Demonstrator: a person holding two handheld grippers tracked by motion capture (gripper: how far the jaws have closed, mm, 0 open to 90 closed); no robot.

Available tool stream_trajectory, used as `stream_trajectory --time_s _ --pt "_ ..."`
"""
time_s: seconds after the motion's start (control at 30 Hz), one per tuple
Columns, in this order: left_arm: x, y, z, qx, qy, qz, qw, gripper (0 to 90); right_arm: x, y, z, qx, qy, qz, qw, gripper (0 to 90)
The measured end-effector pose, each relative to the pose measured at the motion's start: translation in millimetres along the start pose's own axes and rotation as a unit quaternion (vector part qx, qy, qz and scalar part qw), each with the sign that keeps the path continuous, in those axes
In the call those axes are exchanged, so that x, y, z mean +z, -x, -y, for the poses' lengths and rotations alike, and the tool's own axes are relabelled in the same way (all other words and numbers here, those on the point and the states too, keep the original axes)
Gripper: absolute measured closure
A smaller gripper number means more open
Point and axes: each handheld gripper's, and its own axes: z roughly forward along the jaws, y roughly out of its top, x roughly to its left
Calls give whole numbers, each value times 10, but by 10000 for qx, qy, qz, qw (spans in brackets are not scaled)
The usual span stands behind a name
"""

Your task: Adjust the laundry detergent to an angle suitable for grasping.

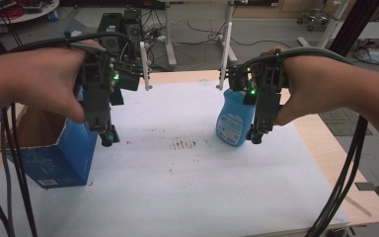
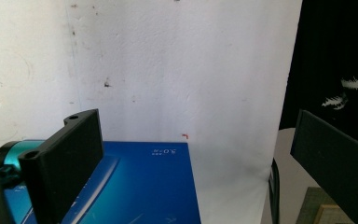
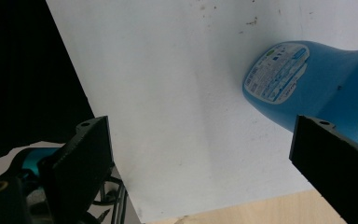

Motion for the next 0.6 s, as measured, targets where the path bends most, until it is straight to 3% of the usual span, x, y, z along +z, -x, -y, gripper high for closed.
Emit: stream_trajectory --time_s 0.6 --pt "-32 64 -4 -31 -37 -24 10000 24 -35 -35 1 -38 70 32 10000 52"
